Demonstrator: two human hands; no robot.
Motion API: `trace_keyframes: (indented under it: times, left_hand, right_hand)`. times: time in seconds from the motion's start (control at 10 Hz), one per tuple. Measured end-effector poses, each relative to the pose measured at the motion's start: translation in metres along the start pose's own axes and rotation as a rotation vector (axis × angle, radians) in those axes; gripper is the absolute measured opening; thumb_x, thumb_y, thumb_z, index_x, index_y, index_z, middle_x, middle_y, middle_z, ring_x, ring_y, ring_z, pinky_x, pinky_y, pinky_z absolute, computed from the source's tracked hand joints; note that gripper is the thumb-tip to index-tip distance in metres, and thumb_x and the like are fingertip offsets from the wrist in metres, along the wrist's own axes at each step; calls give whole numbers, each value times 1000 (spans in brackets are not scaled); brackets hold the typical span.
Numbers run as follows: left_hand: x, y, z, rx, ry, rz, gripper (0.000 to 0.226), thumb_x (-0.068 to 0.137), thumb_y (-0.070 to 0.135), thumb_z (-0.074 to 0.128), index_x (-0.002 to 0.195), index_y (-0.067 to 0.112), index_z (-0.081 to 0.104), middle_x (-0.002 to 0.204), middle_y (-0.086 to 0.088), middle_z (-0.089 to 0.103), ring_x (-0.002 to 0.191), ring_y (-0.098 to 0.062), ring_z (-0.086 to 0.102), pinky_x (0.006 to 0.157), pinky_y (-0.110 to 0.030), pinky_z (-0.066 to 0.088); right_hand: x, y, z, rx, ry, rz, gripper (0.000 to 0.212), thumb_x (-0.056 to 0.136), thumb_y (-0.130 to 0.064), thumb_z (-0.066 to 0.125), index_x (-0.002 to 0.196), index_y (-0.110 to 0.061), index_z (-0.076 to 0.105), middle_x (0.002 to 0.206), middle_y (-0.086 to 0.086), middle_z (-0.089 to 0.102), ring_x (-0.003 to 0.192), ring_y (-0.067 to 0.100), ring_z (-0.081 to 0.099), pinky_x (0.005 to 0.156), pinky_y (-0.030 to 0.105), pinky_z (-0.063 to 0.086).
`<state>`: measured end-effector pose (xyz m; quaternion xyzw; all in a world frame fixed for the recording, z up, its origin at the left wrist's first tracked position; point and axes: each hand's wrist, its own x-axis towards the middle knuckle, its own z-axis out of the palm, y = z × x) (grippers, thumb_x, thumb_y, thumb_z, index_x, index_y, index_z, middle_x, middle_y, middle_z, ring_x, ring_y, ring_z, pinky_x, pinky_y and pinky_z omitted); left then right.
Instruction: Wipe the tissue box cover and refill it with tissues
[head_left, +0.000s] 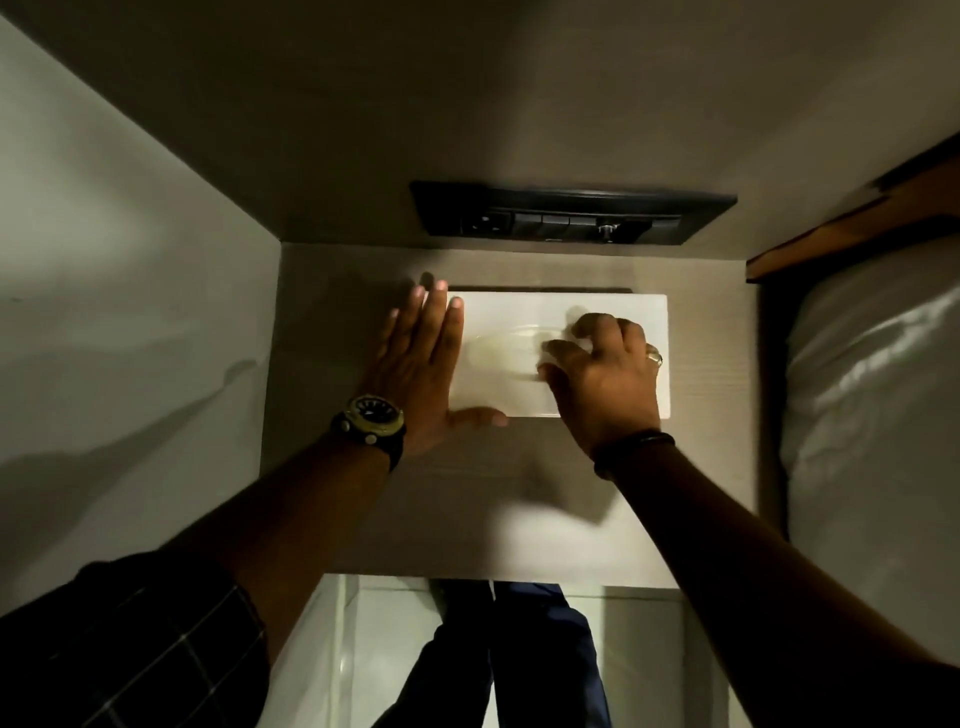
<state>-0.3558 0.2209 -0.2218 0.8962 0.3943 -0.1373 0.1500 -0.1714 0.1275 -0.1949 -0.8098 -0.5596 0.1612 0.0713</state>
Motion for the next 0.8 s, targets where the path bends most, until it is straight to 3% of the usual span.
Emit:
trace_keyframes:
  times: [0.1,0.5,0.6,0.7,0.8]
  left_hand:
    - [2,1,4,-29,-5,1,129,60,95,27,150,7,-2,159,-19,-8,146,-38,-7,115,-51,-1]
    - [-1,3,1,9,8,-1,130,60,95,23,149,6,-9,159,-19,-11,146,-36,-10,114,-48,-8]
    - [-1,4,1,21,5,-11,131,59,95,24,149,6,-8,159,-19,-9,146,-37,-8,114,-48,-6]
    - [2,2,1,24,-9,-15,131,59,95,24,149,7,-10,159,-19,-10,146,-37,-8,114,-49,-5]
    - [0,4,2,-14,-29,-20,130,59,95,25,149,9,-11,159,-19,-11,146,-38,-8,114,-50,-5]
  right_hand:
    - [7,2,4,-5,8,15,19,85,-29,66,92,-12,72,117,14,56,109,38,46,90,51,42]
    - [9,15,6,237,36,6,17,91,-20,60,97,-6,67,112,18,55,102,39,45,82,34,29]
    - [7,17,7,271,29,28,15,92,-21,59,97,-8,66,112,16,54,102,36,45,84,36,32]
    - [8,20,8,298,36,-4,17,92,-21,59,100,-9,66,112,17,53,102,38,47,84,35,31]
    - [6,25,-3,509,44,81,30,92,-30,59,118,-16,59,118,13,50,108,33,48,88,32,37]
